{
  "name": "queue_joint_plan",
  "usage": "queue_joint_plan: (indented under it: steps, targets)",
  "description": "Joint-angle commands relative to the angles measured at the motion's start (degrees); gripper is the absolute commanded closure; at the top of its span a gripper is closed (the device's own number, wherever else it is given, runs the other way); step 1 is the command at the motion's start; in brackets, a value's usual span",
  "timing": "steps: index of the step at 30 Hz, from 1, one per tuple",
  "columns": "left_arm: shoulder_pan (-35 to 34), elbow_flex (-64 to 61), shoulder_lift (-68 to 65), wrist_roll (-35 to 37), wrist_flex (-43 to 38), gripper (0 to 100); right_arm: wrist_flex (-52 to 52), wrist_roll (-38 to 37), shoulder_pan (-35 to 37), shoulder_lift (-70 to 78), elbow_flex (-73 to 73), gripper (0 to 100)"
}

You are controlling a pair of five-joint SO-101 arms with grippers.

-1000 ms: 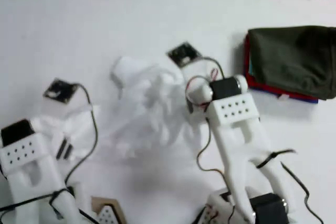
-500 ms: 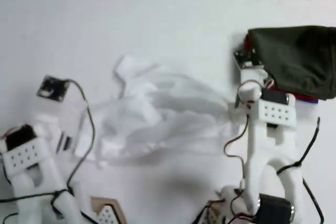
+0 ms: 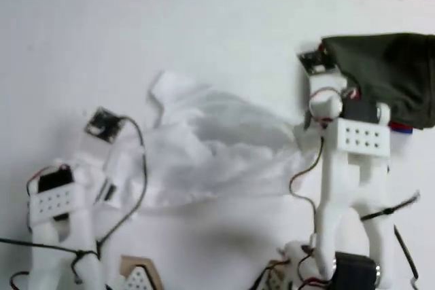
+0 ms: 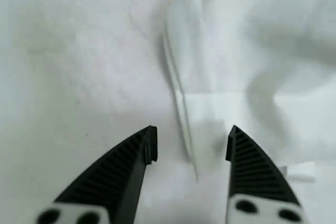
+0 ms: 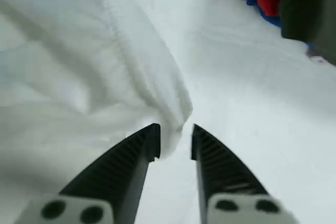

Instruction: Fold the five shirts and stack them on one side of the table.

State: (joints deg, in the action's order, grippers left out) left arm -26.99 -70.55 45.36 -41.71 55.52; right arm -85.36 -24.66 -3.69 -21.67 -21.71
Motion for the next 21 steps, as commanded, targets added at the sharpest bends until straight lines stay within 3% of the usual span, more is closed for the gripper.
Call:
queue_joint_plan:
  steps: [1, 6, 13, 21]
  targets:
    - [0.9, 5.5, 0.8, -2.6, 8.4, 77, -5.0, -0.1, 1.9, -2.4, 8.0, 78.7]
    - [0.6, 5.0, 0.8, -9.8, 13.8, 77, -9.4, -0.1, 5.1, -2.4, 13.6, 80.6]
    - [0.9, -0.2, 0.8, -11.1, 6.7, 77, -14.5, 0.0, 15.0, -2.4, 12.5, 80.7]
    - [0.9, -2.9, 0.7, -11.5, 2.9, 77, -12.6, -0.2, 18.9, -2.4, -0.6, 80.7]
